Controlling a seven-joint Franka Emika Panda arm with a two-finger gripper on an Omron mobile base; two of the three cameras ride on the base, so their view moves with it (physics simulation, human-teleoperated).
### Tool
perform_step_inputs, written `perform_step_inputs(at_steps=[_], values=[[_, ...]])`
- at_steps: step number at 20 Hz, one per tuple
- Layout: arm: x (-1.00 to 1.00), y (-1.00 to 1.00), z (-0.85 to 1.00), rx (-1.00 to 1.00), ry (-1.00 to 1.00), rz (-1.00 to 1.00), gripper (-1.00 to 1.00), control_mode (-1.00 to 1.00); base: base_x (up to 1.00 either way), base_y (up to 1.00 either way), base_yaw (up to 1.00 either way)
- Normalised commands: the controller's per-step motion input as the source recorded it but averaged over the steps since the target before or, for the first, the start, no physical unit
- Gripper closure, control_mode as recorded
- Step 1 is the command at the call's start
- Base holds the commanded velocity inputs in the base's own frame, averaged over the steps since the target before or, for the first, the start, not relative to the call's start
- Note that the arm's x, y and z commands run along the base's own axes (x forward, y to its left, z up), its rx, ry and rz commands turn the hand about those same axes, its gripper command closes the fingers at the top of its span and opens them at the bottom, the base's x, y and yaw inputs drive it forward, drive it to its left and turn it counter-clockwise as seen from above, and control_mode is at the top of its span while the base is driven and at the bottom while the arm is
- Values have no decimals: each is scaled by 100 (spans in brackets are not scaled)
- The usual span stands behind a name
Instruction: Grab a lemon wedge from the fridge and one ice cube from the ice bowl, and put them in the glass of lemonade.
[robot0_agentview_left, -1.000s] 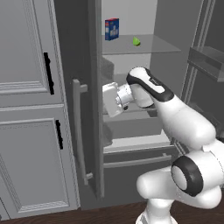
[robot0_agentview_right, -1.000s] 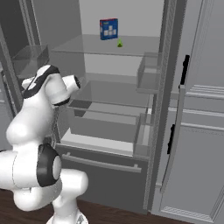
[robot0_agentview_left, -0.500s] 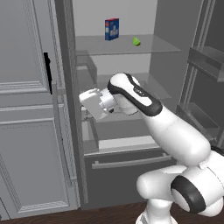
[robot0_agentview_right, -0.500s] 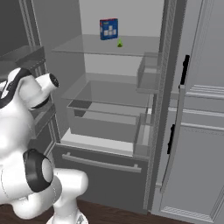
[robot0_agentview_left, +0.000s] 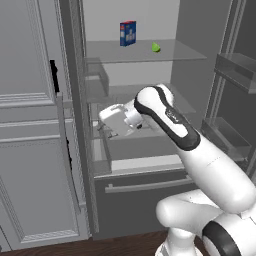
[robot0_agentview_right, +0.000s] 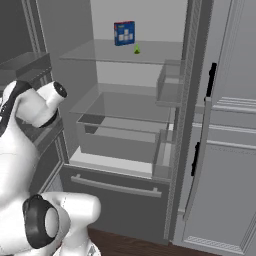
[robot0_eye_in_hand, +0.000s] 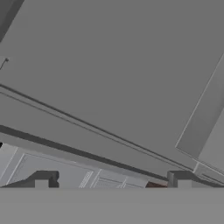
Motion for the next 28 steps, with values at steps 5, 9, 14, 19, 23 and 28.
perform_step_inputs(at_steps=[5,9,14,19,23,28], values=[[-51,-99,17,0,-2,-17,-100,-100,0,0,0],[-29,-100,23,-1,0,-16,-100,-100,0,0,0],[4,-97,60,-20,8,-21,-100,-100,0,0,0],[12,-75,95,-38,16,-28,-100,-100,0,0,0],[-13,-60,49,-35,7,-27,-100,-100,0,0,0],[-72,-36,-6,-38,-6,-27,-100,-100,0,0,0]])
